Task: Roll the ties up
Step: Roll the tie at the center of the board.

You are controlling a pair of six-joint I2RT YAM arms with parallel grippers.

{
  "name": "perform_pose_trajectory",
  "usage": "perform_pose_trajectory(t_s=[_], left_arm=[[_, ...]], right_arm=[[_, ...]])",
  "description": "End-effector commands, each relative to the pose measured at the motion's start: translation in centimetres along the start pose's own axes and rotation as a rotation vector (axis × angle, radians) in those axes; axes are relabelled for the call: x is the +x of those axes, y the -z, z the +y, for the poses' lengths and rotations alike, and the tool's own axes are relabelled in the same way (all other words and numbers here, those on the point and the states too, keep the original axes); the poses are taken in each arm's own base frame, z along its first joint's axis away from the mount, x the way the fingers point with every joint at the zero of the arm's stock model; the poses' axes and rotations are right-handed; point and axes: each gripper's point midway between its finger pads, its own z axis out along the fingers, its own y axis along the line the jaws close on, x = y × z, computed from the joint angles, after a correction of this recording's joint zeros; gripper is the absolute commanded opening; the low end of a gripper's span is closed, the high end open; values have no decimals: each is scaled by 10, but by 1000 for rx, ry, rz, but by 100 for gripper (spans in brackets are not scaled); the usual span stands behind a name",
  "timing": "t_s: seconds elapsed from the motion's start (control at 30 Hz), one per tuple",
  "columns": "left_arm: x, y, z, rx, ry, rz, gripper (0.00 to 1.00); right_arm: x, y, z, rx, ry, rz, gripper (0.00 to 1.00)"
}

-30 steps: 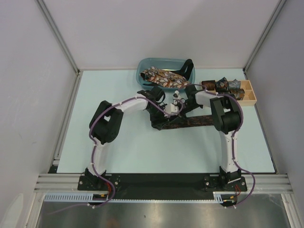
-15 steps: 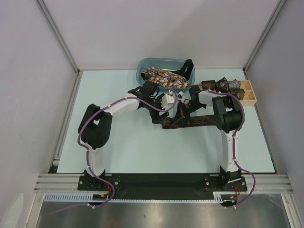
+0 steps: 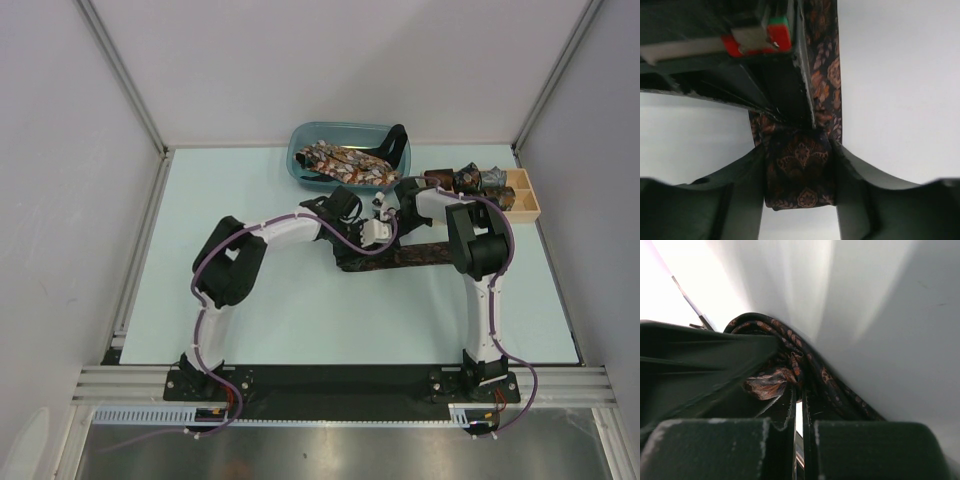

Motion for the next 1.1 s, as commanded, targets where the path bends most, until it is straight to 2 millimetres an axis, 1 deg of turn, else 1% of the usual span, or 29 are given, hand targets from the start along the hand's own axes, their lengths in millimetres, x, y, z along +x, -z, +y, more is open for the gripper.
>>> perform_pose_trajectory(t_s=[0.0, 0.03, 0.07, 0.1, 0.13, 0.17, 0.23, 0.27, 0.33, 0.4, 0.5, 0.53, 0.67, 0.9, 0.97, 1.07], left_arm=[[10, 4, 5, -22, -46, 76, 48], [15, 5, 3, -16, -50, 88, 45], [19, 6, 0, -5, -63, 99, 39], [25, 7, -5, 3, -63, 111, 37], [25, 8, -6, 6, -64, 112, 34], [26, 9, -10, 21, -61, 112, 33], [27, 9, -11, 23, -56, 115, 32], [27, 10, -12, 24, -54, 116, 31], [27, 10, -12, 24, -57, 116, 31], [27, 10, -13, 27, -54, 115, 30], [27, 10, -13, 29, -51, 117, 30], [27, 11, -14, 32, -50, 114, 30], [27, 11, -14, 32, -45, 114, 31], [27, 11, -16, 38, -41, 113, 31], [26, 12, -15, 36, -41, 112, 31], [26, 13, -16, 41, -30, 105, 34]], right_arm=[[0, -1, -10, 94, 52, -7, 0], [0, 2, -6, 73, 57, -6, 0], [-1, 5, -2, 66, 62, -11, 3], [-4, 10, 5, 48, 75, -21, 6], [-5, 15, 7, 41, 73, -29, 10], [-6, 19, 9, 37, 76, -36, 18], [-8, 29, 20, 10, 88, -56, 23], [-10, 34, 20, 11, 90, -66, 26], [-10, 41, 23, 12, 96, -79, 28], [-11, 46, 20, 27, 94, -91, 30], [-13, 46, 14, 44, 88, -99, 31], [-14, 43, 12, 44, 85, -94, 32], [-22, 32, 19, 39, 106, -95, 33], [-25, 12, 8, 66, 113, -75, 31], [-24, 10, 2, 94, 120, -74, 26], [-19, 5, -10, 148, 125, -54, 12]])
